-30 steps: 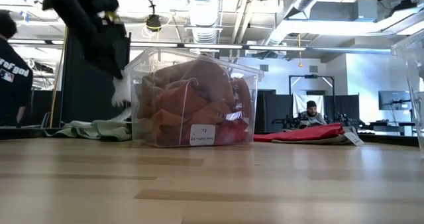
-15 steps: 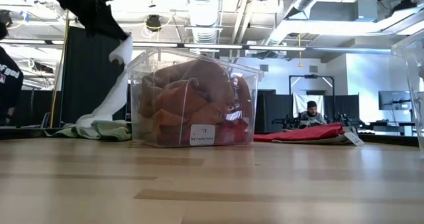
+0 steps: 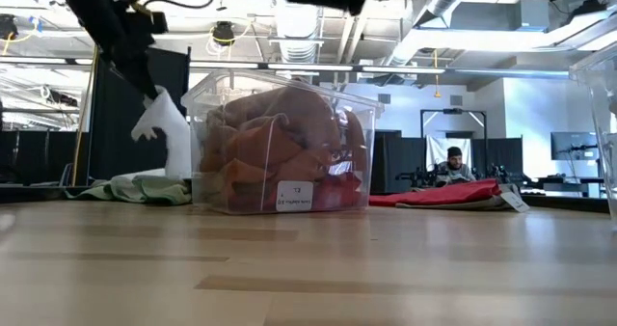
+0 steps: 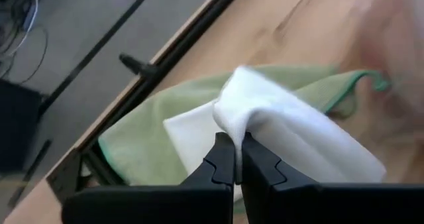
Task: Sort towels by color in basket
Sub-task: Put the white towel into the bottom transparent bin
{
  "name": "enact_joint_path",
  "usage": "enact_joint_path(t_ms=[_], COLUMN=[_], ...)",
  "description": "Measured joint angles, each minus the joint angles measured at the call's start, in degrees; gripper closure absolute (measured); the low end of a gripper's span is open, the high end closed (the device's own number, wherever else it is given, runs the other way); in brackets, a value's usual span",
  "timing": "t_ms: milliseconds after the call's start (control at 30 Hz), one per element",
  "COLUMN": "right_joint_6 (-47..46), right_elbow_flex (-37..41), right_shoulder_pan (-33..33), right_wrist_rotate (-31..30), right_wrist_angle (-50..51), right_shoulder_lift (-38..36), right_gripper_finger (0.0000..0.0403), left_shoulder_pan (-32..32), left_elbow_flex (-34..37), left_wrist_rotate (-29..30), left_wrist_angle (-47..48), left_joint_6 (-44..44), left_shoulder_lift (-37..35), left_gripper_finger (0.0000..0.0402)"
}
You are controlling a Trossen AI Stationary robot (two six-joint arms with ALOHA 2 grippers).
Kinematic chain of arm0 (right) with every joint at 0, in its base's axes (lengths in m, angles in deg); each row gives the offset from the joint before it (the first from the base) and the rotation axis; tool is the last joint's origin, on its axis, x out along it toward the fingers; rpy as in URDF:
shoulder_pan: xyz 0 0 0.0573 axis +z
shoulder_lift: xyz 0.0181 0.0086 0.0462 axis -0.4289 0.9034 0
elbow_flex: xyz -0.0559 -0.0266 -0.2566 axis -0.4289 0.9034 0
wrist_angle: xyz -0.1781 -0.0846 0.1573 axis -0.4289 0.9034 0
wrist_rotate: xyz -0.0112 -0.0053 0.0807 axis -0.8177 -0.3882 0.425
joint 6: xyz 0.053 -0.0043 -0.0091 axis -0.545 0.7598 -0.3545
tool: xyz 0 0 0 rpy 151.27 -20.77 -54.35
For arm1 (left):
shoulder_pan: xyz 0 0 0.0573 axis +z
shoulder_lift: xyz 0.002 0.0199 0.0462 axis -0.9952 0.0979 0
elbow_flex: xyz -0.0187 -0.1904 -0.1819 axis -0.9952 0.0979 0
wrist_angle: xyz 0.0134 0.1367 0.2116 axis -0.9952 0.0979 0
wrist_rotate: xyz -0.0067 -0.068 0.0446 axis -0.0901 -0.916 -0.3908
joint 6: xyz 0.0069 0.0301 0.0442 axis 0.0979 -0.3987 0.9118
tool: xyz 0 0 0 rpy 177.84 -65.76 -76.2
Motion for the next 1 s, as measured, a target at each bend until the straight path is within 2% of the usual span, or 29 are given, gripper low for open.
enact_joint_path(t_ms=[133, 333, 433, 533, 633, 867, 1000], right_joint_6=[0.0, 0.0, 0.0, 0.1, 0.1, 0.1, 0.1], right_elbow_flex=[0.0, 0.0, 0.0, 0.0, 0.0, 0.0, 0.0], right_shoulder_pan=[-1.0, -0.6, 0.4, 1.5, 2.4, 3.5, 3.8], right_wrist_rotate=[2.5, 2.8, 2.8, 2.8, 2.8, 2.8, 2.8], right_wrist_angle=[-2.2, -1.4, -0.5, 0.8, 3.3, 5.7, 5.8], right_shoulder_lift=[1.4, 1.9, 1.8, 1.8, 1.8, 1.8, 1.8], right_gripper_finger=[0.0154, 0.0154, 0.0154, 0.0154, 0.0154, 0.0154, 0.0154], left_shoulder_pan=[1.7, 5.5, 7.3, 8.9, 10.7, 17.5, 21.0], left_elbow_flex=[0.0, 0.0, 0.0, 0.0, 0.0, 0.0, 0.0], left_wrist_rotate=[2.0, 3.3, 3.4, 3.2, 2.4, -3.4, -5.5], left_wrist_angle=[-0.3, -4.1, -7.6, -9.7, -10.1, -10.0, -9.6], left_joint_6=[0.1, 1.1, 1.1, 1.3, 1.4, -2.2, -3.6], left_shoulder_lift=[6.5, 17.8, 21.6, 24.0, 25.4, 25.8, 26.4], left_gripper_finger=[0.0391, 0.0384, 0.0378, 0.0356, 0.0308, 0.0156, 0.0102])
